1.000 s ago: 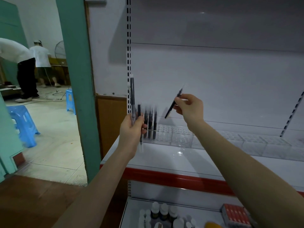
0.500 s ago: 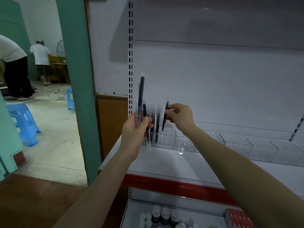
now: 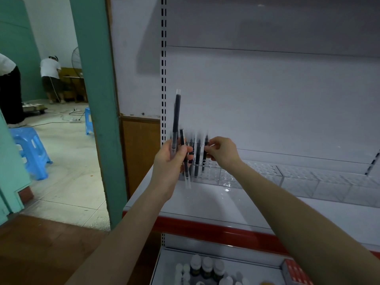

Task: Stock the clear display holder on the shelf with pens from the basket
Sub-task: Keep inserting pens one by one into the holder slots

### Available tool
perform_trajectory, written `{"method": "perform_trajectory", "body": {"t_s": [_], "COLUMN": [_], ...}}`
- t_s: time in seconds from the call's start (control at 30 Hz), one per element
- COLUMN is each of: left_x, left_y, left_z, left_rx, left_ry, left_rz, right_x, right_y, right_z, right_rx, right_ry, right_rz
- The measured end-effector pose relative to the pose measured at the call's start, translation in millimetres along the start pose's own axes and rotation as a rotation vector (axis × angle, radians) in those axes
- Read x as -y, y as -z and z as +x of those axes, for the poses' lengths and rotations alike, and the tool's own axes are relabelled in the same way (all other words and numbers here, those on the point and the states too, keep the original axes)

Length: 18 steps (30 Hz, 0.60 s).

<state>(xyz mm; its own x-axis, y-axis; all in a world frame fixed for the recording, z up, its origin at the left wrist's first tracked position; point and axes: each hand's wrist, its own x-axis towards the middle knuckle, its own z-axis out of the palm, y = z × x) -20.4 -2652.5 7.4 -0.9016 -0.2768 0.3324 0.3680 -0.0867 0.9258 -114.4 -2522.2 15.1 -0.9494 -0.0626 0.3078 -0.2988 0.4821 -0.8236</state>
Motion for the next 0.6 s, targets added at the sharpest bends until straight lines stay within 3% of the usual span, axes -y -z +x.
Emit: {"method": "perform_trajectory", "body": {"t_s": [0.13, 0.27, 0.47, 0.6], "left_x": [0, -2, -9, -16], "left_y": [0, 1, -6, -6], "left_z": [0, -1, -4, -8], "left_rx": [-0.01, 0.011, 0.008, -0.005], "left_ry": [0.016, 0.028, 0.003, -0.002], "left_rz": [-0.022, -0.149, -0.303, -0.344], "right_x": [-1, 9, 9, 8], "right_y": [5, 17, 25, 31], "right_z": [-7, -34, -81, -90], "right_rx": [-0.039, -0.116, 0.282, 0.302], "right_ry": [-0.005, 0.077, 0.12, 0.113], "right_rz": [-0.02, 0.167, 0.126, 0.182]}}
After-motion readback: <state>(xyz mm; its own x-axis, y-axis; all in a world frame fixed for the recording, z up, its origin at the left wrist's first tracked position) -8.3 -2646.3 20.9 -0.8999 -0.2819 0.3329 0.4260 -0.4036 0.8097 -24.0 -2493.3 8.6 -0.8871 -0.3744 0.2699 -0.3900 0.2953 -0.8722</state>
